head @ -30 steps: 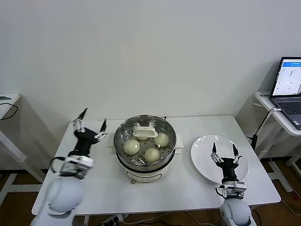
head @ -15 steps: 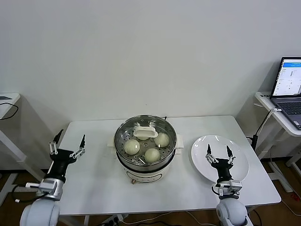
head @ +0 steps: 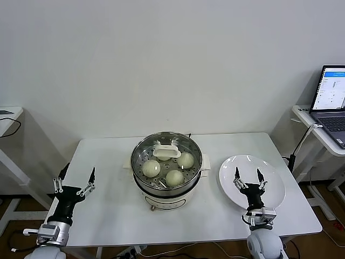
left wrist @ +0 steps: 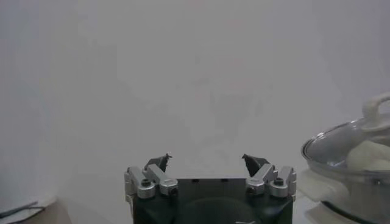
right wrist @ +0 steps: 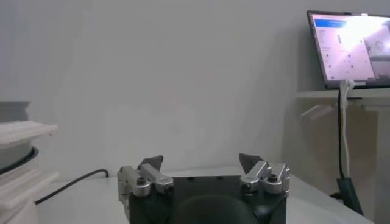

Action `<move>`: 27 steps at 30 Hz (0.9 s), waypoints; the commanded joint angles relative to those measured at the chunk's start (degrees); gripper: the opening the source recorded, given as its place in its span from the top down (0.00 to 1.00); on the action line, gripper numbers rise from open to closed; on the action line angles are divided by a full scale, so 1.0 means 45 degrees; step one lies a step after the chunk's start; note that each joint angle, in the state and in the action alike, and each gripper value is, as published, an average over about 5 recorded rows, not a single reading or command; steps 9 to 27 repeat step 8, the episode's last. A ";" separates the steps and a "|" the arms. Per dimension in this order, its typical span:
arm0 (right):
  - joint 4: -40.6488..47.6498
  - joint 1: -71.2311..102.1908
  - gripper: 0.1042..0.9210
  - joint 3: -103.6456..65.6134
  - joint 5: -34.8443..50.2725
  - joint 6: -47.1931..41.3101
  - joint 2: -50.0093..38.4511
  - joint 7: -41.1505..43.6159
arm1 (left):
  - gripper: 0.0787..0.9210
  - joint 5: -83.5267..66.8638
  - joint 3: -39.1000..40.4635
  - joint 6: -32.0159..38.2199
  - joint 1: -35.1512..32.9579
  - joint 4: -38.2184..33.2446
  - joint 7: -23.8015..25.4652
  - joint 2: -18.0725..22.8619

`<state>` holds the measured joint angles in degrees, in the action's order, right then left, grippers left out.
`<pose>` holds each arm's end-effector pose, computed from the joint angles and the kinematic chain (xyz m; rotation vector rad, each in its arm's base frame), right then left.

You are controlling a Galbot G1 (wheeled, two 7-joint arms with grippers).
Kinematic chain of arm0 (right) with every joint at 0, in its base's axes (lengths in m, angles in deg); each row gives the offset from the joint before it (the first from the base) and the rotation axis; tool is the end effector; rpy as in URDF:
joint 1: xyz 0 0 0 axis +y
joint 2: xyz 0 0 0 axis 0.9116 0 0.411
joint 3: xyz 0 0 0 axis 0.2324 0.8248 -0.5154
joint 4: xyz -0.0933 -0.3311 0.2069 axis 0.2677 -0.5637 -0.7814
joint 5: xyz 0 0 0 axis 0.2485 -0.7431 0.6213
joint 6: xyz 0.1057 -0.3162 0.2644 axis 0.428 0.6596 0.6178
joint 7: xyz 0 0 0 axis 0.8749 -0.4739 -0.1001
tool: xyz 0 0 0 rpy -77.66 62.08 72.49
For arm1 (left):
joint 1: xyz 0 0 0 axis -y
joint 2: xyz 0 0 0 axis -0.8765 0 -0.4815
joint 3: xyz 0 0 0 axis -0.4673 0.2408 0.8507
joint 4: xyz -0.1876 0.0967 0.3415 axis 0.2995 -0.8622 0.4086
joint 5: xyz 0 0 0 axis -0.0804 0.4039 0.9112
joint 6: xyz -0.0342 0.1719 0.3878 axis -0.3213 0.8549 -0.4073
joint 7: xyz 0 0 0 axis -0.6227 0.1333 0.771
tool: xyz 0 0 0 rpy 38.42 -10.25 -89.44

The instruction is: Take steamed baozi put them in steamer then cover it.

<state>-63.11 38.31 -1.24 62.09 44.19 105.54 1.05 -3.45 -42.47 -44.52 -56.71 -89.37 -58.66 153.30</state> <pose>0.3213 -0.1028 -0.4652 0.1816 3.1300 0.0512 0.2377 0.1497 -0.3537 0.0262 3.0069 0.4471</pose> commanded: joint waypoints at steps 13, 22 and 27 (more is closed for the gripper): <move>-0.0304 0.0177 0.12 -0.0120 0.0076 -0.0161 -0.0034 -0.0043 | 0.12 -0.0069 0.0007 0.0395 -0.0438 0.0360 0.0118 -0.0012; -0.0304 0.0177 0.12 -0.0120 0.0076 -0.0161 -0.0034 -0.0043 | 0.12 -0.0069 0.0007 0.0395 -0.0438 0.0360 0.0118 -0.0012; -0.0304 0.0177 0.12 -0.0120 0.0076 -0.0161 -0.0034 -0.0043 | 0.12 -0.0069 0.0007 0.0395 -0.0438 0.0360 0.0118 -0.0012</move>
